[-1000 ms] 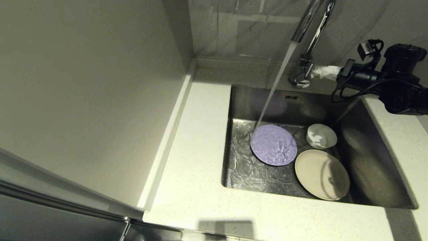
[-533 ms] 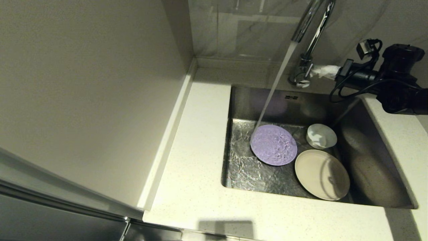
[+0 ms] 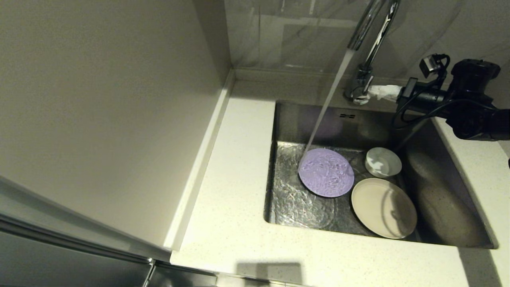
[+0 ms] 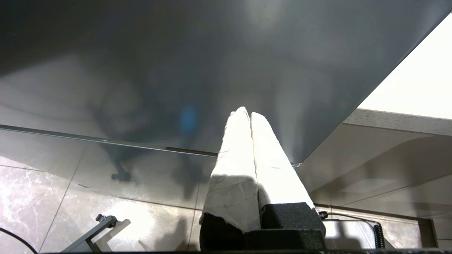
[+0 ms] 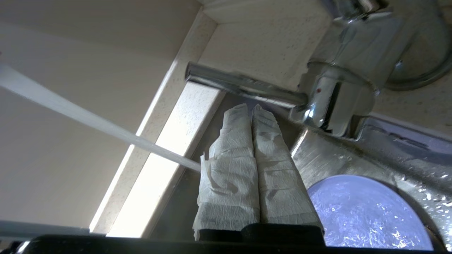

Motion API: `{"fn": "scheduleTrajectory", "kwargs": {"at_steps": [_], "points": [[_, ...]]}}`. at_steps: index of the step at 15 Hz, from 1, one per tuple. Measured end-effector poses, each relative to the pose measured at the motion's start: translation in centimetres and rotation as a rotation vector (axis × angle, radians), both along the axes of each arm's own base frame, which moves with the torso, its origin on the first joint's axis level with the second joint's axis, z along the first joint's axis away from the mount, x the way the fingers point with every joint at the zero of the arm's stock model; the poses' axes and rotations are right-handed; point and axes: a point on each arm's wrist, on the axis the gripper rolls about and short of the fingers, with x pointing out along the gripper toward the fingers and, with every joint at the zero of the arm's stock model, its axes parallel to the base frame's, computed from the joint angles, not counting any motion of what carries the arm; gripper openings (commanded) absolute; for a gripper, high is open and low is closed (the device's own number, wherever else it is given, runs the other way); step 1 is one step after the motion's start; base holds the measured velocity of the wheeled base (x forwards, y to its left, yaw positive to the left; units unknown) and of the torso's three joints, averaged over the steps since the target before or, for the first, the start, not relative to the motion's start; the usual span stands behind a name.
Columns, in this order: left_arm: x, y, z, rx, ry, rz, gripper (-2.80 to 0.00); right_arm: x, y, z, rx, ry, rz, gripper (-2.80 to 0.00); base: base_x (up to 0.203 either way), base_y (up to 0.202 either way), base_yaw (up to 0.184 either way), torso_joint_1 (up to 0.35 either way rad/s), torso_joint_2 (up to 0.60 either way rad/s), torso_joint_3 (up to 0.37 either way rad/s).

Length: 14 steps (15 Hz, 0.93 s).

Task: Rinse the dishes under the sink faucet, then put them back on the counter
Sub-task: Turn off the faucet

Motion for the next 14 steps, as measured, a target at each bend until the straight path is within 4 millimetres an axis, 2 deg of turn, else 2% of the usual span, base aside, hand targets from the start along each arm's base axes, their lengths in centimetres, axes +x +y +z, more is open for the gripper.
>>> {"fn": "scheduleTrajectory", "kwargs": {"at_steps": [3,11,14], "points": [[0.0,0.0,0.0,0.000,0.000,0.000,-2.80,-0.1,0.1,0.2,-0.001,-0.001,0.008,-2.80,0.000,0.000,0.000,0.000,0.00,0.000],[0.0,0.0,0.0,0.000,0.000,0.000,-2.80,0.1,2.1,1.0,-0.005,-0.036,0.044,-2.80,0.000,0.000,0.000,0.000,0.00,0.000],[0.0,0.0,0.0,0.000,0.000,0.000,-2.80,0.7,2.5,1.3,-0.001,-0.102,-0.005,-2.80,0.000,0.000,0.000,0.000,0.00,0.000]]}}
